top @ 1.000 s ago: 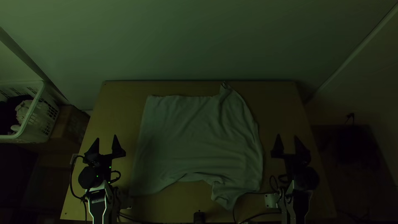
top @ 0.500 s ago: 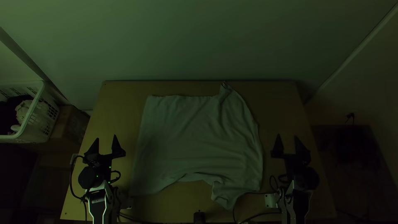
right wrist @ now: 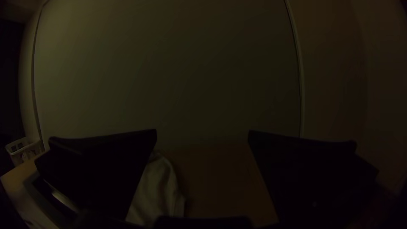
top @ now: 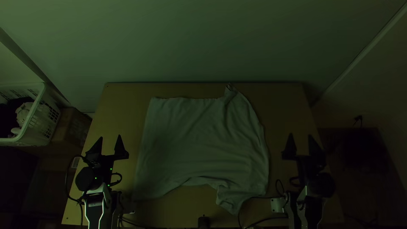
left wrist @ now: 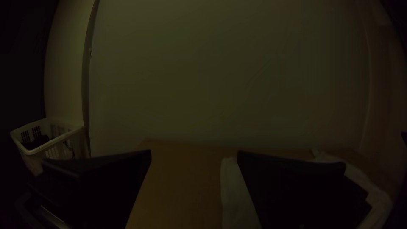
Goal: Fold the t-shirt
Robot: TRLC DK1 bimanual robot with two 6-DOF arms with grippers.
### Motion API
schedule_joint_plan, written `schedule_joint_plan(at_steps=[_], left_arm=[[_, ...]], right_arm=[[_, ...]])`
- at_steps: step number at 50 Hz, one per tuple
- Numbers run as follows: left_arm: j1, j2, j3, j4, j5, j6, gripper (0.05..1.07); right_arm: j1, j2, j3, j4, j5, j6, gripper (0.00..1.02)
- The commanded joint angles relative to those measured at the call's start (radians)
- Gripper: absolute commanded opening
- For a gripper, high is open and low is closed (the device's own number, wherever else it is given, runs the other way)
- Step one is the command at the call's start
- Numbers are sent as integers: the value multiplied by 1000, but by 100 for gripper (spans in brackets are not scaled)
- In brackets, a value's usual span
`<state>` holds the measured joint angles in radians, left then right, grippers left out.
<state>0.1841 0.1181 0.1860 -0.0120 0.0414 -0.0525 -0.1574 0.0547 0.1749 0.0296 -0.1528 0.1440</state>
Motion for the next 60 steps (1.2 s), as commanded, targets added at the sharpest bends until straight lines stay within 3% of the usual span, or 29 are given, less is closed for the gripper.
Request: schedule_joint_plan(at_steps=[1, 22, 60], left_arm=[[-6, 101, 109, 46, 8, -15, 103], [-21, 548, 481, 84, 8, -17, 103], [-109, 1189, 1060, -77, 3, -14, 103]], right_arm=[[7, 103, 95, 43, 2, -15, 99], [16, 571, 494, 84, 2, -15, 99], [147, 1289, 1131, -134, 2, -18, 99]])
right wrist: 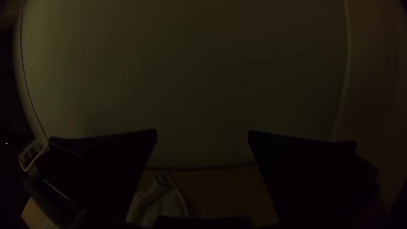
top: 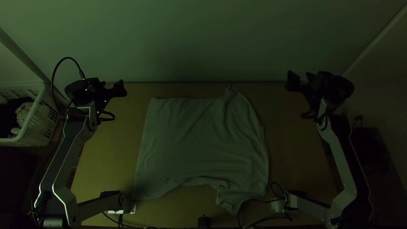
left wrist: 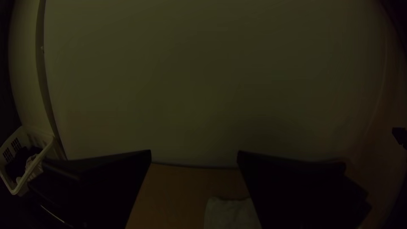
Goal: Fold the t-shirt
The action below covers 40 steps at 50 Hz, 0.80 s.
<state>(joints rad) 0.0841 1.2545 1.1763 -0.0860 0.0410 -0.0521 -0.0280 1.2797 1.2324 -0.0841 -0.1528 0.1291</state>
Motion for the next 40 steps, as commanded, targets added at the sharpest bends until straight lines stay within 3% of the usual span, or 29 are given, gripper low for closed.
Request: schedule_joint_plan(at_steps=[1, 16, 23, 30, 35, 40], left_arm=[[-9, 68, 82, -4, 5, -14, 103], [-41, 304, 272, -149, 3, -14, 103], [-69, 444, 384, -285, 0, -14, 103], [-87, 530, 411, -305, 2, -8, 101], [-99, 583, 428, -319, 0, -3, 101], [-112, 623, 445, -342, -1, 3, 101]], right_arm=[[19, 81, 88, -34, 2, 1, 99], [74, 342, 338, -246, 2, 26, 99], [109, 415, 375, -264, 2, 29, 99], [137, 478, 401, -290, 6, 35, 98], [155, 527, 435, -342, 16, 53, 98], [157, 564, 449, -376, 18, 132, 98]])
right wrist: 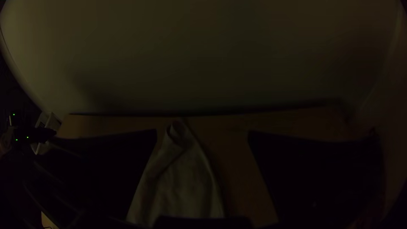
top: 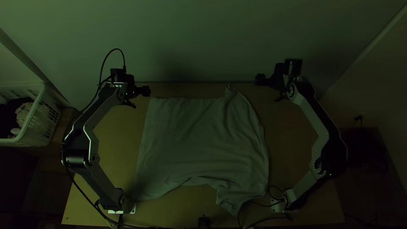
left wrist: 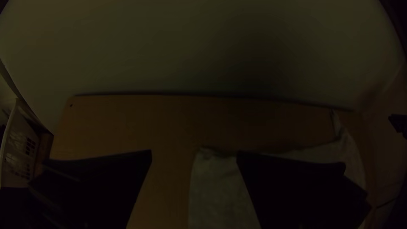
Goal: Fold the t-shirt
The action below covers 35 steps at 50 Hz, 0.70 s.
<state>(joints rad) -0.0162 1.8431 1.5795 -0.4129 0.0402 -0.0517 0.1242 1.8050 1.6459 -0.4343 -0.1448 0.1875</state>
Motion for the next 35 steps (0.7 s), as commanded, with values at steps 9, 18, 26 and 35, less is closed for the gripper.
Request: schedule_joint_plan(at_steps=[9, 18, 26, 35], left_arm=[[-18, 108, 76, -32, -3, 29, 92], [-16, 160, 97, -30, -17, 55, 92], [-28, 226, 123, -29, -86, 89, 92], [-41, 277, 155, -30, -91, 90, 92]], right_arm=[[11, 86, 54, -86, 8, 110, 98], [25, 154, 123, -159, 10, 115, 98], [37, 180, 141, -161, 10, 113, 98], [43, 203, 144, -161, 10, 112, 98]])
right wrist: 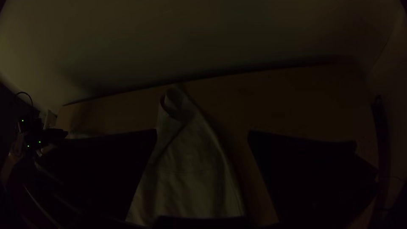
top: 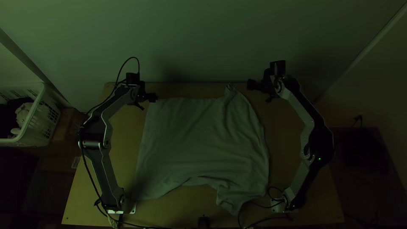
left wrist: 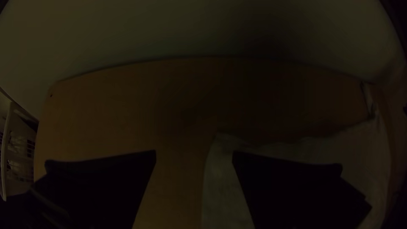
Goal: Fold the t-shirt
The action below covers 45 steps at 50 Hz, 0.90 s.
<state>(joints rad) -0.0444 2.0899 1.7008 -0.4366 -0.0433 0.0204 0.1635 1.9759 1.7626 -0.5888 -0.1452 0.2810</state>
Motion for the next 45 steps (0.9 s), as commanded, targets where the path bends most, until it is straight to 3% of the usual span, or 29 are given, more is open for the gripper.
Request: schedule_joint_plan(at_steps=[1, 16, 18, 29, 31, 45], left_arm=[[-14, 35, 37, -7, -7, 16, 92], [-34, 102, 83, -11, -9, 19, 92], [-35, 113, 89, -11, -9, 26, 84], [-38, 151, 108, -14, -7, 32, 22], [-40, 153, 108, -14, -7, 30, 7], [-38, 148, 108, -14, -7, -8, 8]], right_arm=[[4, 32, 26, -6, 10, 18, 98], [4, 46, 9, -6, 10, 20, 97], [5, 46, 5, -6, 10, 20, 97], [14, 60, 3, -28, 10, 21, 90], [16, 64, 1, -29, 10, 23, 88], [28, 167, 70, -98, 10, 24, 86]])
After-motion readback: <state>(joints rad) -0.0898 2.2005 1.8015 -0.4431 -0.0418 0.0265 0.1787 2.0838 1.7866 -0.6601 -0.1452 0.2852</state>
